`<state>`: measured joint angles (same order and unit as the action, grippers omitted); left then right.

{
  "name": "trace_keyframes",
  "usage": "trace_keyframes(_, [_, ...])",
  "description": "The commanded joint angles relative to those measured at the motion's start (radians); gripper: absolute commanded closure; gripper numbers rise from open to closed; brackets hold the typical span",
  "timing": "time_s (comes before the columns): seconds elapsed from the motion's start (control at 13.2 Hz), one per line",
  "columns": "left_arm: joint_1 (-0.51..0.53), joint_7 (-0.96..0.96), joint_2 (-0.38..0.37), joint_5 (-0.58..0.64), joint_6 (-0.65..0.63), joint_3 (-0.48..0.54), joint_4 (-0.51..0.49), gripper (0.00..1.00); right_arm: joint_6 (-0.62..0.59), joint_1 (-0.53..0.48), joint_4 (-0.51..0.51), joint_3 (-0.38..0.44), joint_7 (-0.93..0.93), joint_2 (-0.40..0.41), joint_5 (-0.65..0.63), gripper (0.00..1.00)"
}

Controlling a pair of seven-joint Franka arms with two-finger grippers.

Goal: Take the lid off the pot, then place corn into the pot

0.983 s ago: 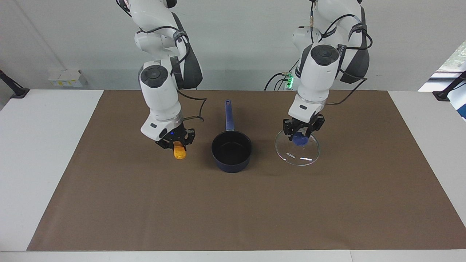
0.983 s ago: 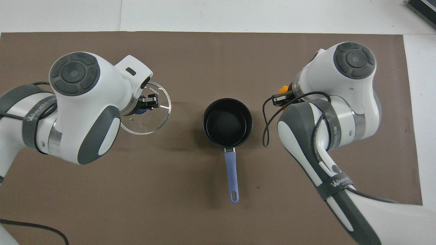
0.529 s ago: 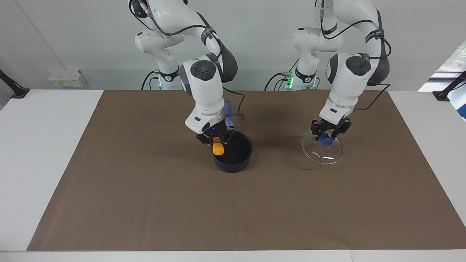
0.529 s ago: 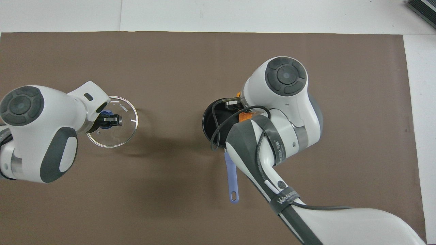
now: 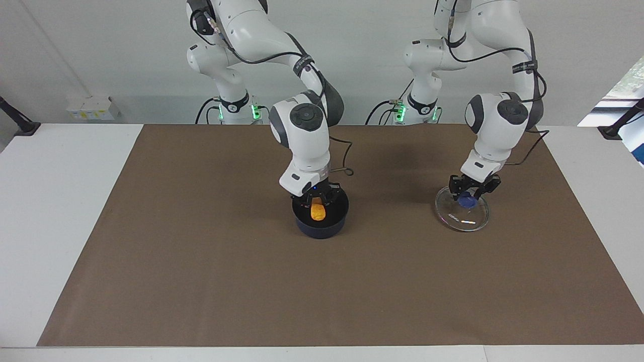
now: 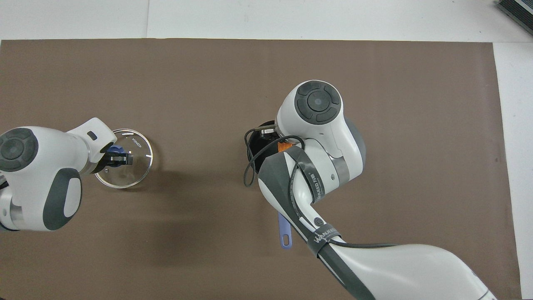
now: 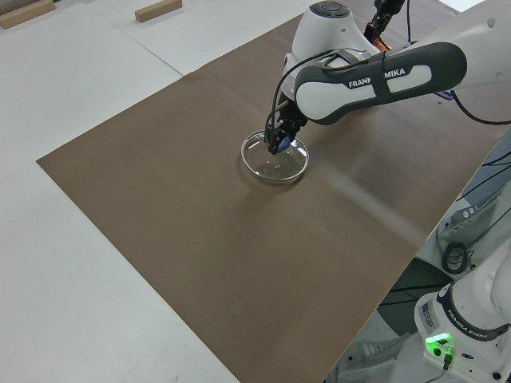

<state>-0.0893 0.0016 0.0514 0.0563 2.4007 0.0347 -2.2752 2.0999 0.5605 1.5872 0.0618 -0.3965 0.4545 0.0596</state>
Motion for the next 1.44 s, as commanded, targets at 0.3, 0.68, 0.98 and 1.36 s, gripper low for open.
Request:
trace_keyframes(0.3, [-0.003,-0.037,0.048,0.008,-0.107,-0.01,0.147,0.0,0.086,0.013,0.017,-0.005,-0.005,0.039,0.02,1.0])
trace_keyframes(0.68, [0.002,-0.055,0.044,0.004,-0.4,-0.012,0.388,0.0,0.085,0.012,0.06,-0.005,0.001,0.029,0.02,0.47])
trace_keyframes(0.98, [0.008,0.006,0.028,-0.003,-0.645,-0.012,0.583,0.0,0.065,0.01,0.051,0.0,0.004,0.004,0.002,0.0])
trace_keyframes(1.36, [0.008,0.021,0.025,0.0,-0.883,-0.007,0.759,0.0,-0.082,-0.092,0.051,0.01,0.051,-0.157,-0.007,0.0])
